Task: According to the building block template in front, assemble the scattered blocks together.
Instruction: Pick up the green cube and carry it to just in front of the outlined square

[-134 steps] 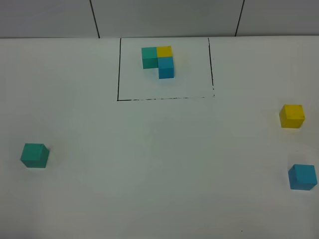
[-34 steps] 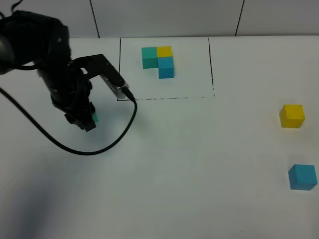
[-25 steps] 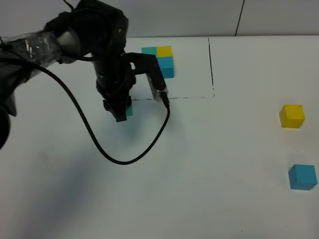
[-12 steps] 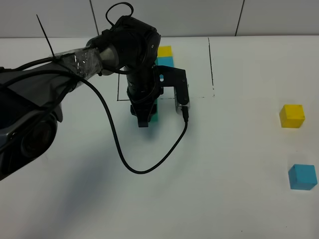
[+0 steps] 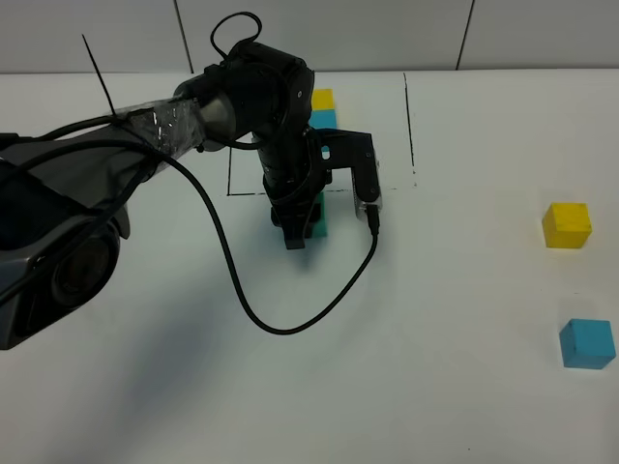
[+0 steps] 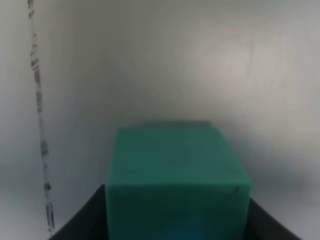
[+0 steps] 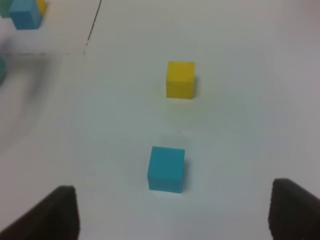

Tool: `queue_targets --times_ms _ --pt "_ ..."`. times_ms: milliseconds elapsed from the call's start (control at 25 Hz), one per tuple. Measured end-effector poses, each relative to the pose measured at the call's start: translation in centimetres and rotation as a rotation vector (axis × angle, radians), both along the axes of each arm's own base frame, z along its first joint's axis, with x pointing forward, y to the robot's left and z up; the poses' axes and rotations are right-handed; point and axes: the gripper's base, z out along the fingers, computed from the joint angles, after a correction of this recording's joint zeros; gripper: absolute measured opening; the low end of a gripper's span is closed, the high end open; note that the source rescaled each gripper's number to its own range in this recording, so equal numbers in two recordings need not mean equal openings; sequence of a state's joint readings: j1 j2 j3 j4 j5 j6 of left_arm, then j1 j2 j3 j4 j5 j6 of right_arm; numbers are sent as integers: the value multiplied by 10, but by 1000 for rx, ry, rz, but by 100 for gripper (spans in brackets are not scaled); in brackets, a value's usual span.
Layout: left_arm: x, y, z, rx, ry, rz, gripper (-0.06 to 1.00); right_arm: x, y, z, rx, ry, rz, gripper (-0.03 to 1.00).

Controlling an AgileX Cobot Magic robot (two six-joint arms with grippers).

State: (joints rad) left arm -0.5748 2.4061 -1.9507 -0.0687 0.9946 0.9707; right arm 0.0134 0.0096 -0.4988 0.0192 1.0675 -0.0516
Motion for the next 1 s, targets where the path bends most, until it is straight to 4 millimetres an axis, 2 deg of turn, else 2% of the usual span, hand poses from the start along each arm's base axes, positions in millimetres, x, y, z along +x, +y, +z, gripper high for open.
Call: queue_targets --times_ms 1000 --pt "1 0 -4 11 7 -5 0 0 0 0 0 0 0 57"
